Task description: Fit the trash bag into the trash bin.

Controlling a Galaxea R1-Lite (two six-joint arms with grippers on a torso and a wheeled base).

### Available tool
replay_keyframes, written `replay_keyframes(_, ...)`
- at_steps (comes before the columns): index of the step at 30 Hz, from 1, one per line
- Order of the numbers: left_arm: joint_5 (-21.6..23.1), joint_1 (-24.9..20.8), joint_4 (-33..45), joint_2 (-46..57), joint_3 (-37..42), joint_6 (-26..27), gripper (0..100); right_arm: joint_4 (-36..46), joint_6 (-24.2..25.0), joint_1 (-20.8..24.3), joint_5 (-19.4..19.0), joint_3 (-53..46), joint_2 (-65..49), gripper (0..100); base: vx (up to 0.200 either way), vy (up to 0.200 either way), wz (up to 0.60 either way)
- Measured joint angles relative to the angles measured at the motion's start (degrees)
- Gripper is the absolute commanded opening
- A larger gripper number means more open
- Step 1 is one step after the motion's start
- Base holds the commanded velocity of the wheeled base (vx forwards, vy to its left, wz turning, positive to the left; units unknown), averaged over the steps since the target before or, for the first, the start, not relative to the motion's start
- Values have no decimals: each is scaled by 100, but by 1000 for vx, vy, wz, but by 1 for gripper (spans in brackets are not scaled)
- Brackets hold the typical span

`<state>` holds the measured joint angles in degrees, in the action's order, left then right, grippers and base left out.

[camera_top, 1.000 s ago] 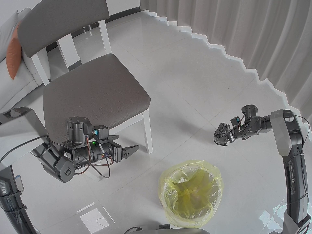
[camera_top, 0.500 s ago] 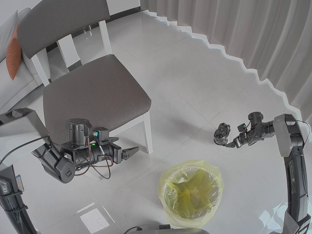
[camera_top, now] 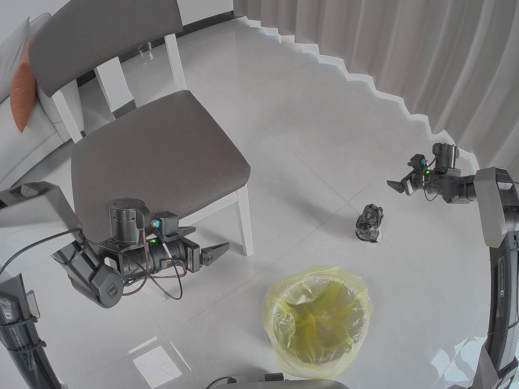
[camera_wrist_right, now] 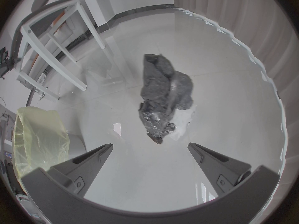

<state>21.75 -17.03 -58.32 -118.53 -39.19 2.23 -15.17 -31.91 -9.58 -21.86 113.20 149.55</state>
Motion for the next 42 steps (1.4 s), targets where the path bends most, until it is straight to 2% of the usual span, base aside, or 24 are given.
replay_keyframes(5, 9, -27, -52, 9, 91, 0, 100, -260, -5, -50, 16, -13, -93, 100, 0, 0, 0)
replay_keyframes(12, 12, -35, -83, 37, 124, 9, 100, -870, 9, -65, 7, 118, 417, 100, 0, 0, 0)
replay_keyframes(21, 15, -38, -140, 39, 201, 37, 100, -1181, 28, 121, -17, 140, 695, 100, 0, 0, 0)
replay_keyframes(26, 15, -27, -380, 39, 286, 23, 100, -1174, 30, 267, -20, 140, 775, 100, 0, 0, 0)
replay_keyframes(42, 17, 4, -382, 9, 306, 17, 100, -1128, 66, 444, -20, 140, 1258, 100, 0, 0, 0)
